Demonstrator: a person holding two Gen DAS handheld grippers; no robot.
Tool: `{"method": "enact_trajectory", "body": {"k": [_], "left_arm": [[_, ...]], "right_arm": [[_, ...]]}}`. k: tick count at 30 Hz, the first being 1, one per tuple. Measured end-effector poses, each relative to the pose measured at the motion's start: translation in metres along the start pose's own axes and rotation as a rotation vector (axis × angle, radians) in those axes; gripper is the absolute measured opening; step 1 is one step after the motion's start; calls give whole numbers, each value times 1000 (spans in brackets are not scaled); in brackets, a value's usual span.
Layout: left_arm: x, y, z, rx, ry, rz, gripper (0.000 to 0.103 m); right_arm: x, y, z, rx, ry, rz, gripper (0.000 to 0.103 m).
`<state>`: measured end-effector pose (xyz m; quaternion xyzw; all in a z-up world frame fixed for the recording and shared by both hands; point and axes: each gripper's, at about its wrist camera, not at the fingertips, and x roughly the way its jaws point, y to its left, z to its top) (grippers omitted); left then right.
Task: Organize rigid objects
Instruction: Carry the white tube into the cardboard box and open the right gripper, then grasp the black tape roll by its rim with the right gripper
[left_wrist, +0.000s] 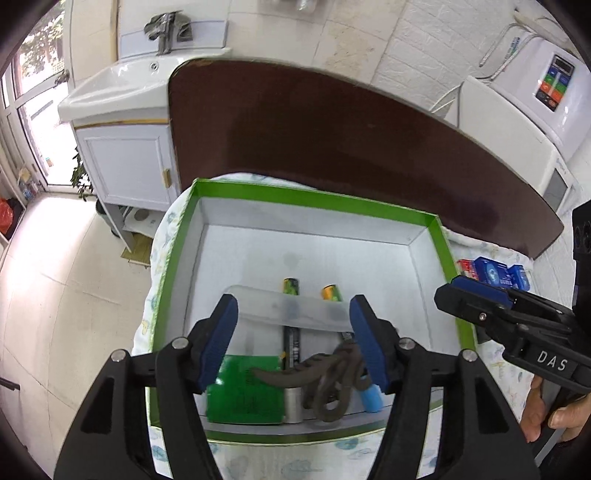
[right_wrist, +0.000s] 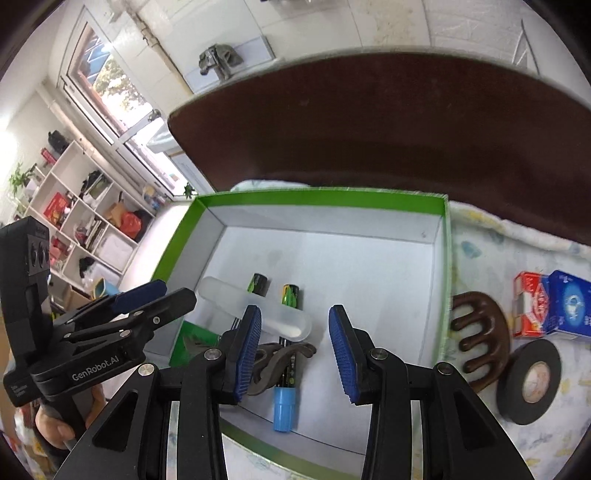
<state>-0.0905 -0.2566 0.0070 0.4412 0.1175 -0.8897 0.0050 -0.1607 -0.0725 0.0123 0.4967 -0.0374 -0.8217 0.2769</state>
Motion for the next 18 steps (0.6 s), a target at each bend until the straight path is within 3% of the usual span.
{"method": "enact_trajectory", "body": {"k": [4,10,18], "left_arm": [[-10,-49,2,71,-19,-62,63],[-5,-120,1,154,2,-150,63],[32,-206,-20,219,127,-212,61]], "right_arm": [[-45,-21,0,11,-82,-34,42],[-93,-84,-12,119,-143,-95,42],[-126,-166,-45,274,-153,-150,42]]}}
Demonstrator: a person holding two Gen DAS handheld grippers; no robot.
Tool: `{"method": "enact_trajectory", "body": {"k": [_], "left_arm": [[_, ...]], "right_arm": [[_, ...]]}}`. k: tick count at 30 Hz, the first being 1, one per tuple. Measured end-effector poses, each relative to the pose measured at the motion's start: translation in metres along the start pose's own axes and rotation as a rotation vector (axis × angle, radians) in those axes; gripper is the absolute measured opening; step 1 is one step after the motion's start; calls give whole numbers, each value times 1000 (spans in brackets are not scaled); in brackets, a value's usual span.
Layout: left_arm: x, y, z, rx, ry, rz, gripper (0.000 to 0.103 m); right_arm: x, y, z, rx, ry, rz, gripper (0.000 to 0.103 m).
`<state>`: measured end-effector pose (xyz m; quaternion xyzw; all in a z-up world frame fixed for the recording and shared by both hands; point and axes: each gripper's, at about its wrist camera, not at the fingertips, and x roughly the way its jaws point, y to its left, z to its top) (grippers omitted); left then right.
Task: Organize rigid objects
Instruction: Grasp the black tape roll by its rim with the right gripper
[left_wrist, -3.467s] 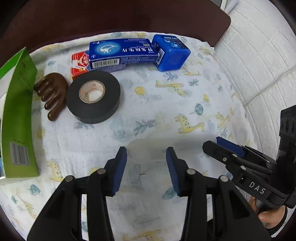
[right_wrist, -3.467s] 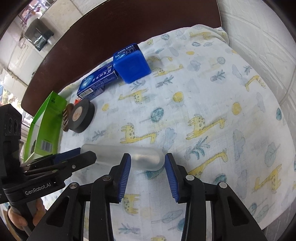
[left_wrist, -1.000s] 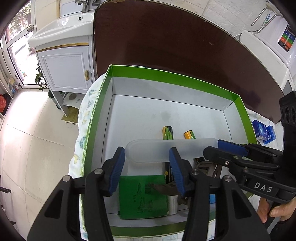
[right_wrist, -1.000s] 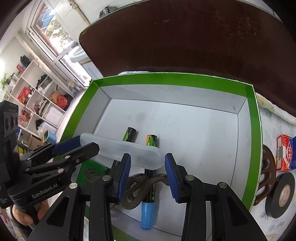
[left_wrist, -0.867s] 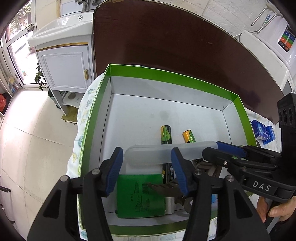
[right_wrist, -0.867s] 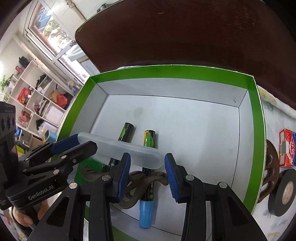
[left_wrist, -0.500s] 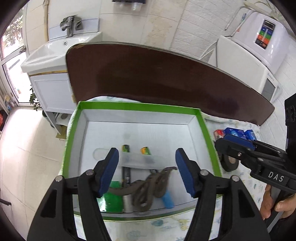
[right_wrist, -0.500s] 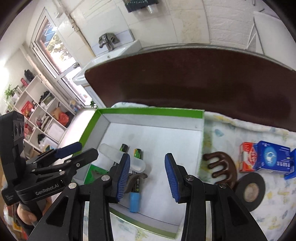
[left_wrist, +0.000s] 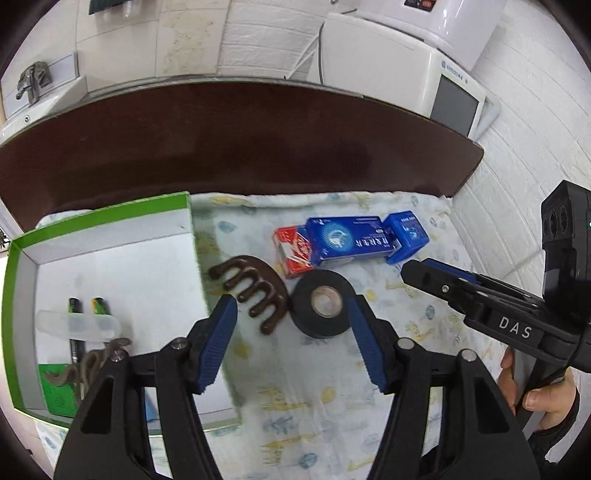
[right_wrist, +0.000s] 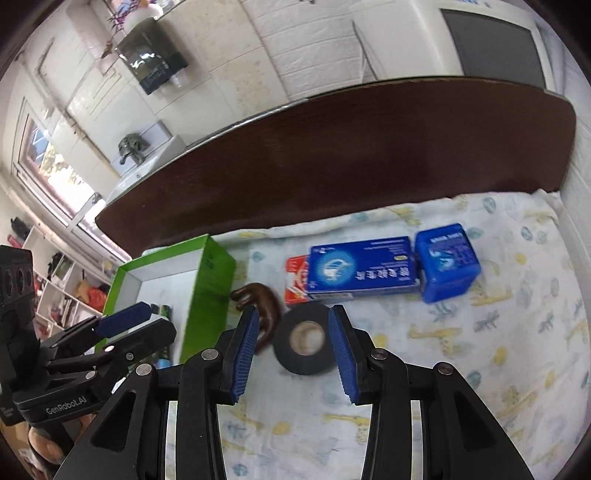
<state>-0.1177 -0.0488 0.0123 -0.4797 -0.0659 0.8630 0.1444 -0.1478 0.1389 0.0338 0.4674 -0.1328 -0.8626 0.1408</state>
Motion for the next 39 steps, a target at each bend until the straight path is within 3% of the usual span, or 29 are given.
{"method": "enact_trajectory", "body": {"k": [2,4,6,17,35,39], "left_arm": [[16,-7,-3,-40,35,-6,54],[30,-10,-6,-103,78,-17,33],[44,-12,-9,-151,126,-39,30],[84,-8,-9,-273,233,15,30],[108,12,-5,-337,256,7,30],[112,11,-4,-320,255,-1,28]], "right_arm": [[3,-20,-2,33,14,-4,42],[11,-34,-8,67,42,-1,42],[22,-46,-15,87,74,16,42],[60,-71,-26,168,151,78,42],[92,-58,-11,174,193,119,42],[98,-60,-14,191,227,148,28]]}}
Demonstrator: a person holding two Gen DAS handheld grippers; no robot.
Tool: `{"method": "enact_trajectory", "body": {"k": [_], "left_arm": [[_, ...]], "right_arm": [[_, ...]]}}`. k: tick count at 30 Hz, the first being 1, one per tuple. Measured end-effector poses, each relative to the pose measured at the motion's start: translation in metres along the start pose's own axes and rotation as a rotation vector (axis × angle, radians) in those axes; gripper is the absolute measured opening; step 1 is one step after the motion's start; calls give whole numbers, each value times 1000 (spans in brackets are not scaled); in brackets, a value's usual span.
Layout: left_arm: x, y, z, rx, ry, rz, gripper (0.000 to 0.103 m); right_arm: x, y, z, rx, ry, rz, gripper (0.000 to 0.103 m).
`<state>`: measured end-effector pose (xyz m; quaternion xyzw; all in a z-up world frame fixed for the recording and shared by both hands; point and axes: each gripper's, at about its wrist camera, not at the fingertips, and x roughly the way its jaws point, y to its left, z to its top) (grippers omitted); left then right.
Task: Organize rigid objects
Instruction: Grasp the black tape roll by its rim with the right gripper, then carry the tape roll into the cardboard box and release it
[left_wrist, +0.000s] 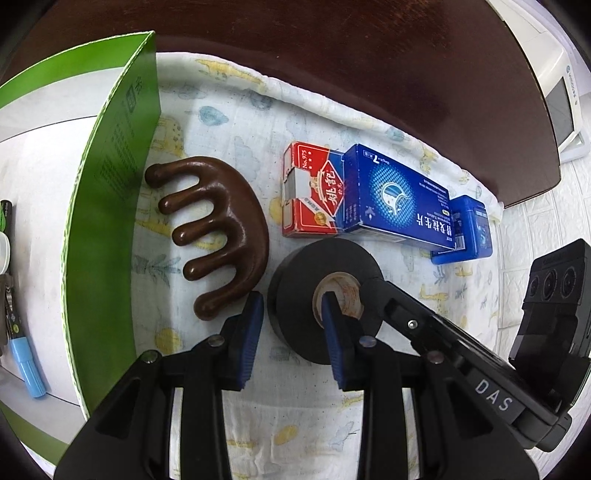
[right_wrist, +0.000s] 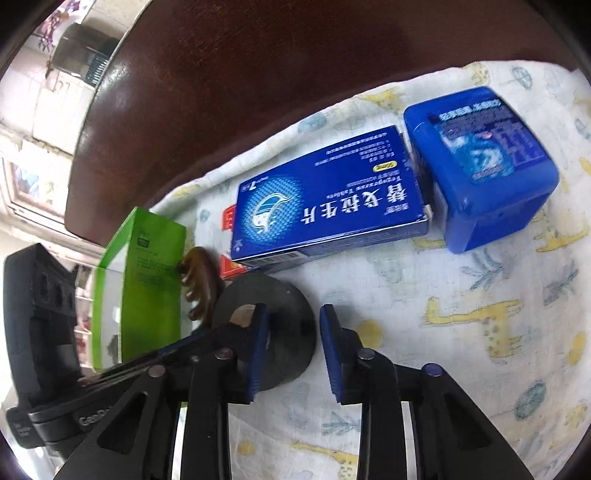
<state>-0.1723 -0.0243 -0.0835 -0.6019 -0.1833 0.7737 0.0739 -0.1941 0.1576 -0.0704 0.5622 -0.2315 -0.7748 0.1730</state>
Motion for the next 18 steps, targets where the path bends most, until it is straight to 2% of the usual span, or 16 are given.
{"method": "enact_trajectory", "body": {"k": [6,9,18], "left_arm": [[-2,-9,-5,76,-18,21,27],[-9,-14,-8,96,-29,13,27],[-53,-22,-17,153,-115,6,27]], "right_arm": [[-5,2,-4,-5,2,-9,27],[-17,8,-10,-30,-24,-30,27],[-55,28,-21,-63,-103,-6,27]]}}
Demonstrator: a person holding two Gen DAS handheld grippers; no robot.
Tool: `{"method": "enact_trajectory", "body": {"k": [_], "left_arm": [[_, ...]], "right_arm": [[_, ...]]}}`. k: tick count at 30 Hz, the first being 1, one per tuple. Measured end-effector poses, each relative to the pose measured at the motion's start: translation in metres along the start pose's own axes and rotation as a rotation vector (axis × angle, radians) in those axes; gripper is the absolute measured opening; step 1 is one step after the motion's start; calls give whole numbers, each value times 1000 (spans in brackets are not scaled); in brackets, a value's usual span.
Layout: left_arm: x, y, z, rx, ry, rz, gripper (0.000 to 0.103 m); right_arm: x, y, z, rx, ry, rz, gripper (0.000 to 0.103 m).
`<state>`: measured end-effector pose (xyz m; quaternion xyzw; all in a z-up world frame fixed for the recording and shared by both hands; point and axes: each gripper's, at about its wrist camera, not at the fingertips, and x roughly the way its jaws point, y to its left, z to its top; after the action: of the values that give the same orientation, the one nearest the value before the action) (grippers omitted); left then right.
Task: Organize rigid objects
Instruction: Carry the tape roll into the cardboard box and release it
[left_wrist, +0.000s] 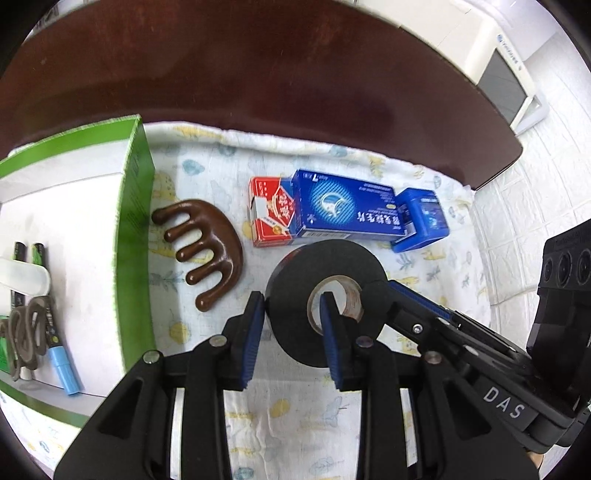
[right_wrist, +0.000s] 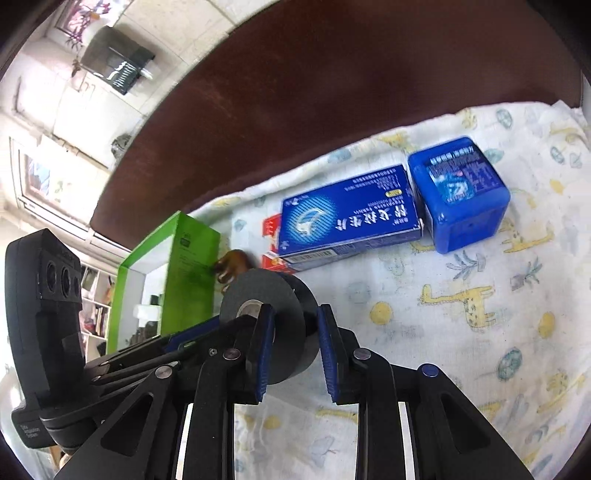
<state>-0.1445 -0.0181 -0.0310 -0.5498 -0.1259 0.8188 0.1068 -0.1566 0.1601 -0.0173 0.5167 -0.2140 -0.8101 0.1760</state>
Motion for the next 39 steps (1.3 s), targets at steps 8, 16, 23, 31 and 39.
{"method": "enact_trajectory", "body": {"k": [8,16,23,31,39], "left_arm": [[-49,11,-7,13,-107,8,28],[-88,52,-9,-37,-185,54,28],[-118,104,-9,-102,-242,88,28],[-126,168,0,-195,-270,117,28],[-115,232,14,-284,-239,141,28]], "right_arm": [[-27,42,-2,-77,-70,34,27],[-18,104,-3,-189,-72,68,27],[7,154,-4,-244,-45,112,27],[59,209,2,-303,7,150,27],[130,243,9,-308,97,163,27]]}}
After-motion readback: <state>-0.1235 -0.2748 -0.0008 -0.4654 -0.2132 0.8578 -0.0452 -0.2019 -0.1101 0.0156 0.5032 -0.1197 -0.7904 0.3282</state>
